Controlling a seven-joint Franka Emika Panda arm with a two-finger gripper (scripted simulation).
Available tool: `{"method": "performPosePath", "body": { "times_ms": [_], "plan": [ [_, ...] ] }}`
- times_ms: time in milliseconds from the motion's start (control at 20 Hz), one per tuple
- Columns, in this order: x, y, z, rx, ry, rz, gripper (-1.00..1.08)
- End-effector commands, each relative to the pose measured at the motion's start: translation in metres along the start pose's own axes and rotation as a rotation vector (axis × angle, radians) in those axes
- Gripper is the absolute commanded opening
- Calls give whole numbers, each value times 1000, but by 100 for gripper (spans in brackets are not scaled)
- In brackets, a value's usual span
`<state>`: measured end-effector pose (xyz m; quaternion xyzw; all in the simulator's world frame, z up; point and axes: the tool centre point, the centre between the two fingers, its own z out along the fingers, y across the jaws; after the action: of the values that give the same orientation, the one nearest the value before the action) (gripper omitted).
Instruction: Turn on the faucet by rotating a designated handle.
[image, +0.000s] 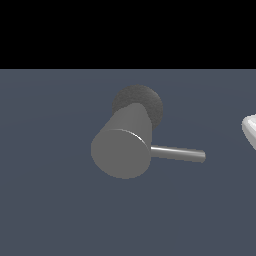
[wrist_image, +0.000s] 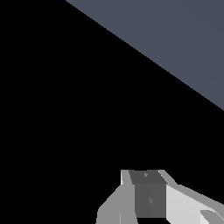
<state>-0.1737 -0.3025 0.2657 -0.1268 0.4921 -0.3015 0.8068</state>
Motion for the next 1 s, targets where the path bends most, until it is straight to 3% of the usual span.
{"method": "performPosePath", "body": {
  "times_ms": [0, 250, 450, 700, 950],
  "plan": [
    [18, 21, -15, 7, 75, 57, -100],
    [42, 57, -40, 7, 192, 146, -100],
    [53, 79, -55, 3, 258, 197, -100],
    [61, 97, -68, -6, 312, 235, -100],
    [58, 108, -73, 8, 328, 277, -100]
  ]
}}
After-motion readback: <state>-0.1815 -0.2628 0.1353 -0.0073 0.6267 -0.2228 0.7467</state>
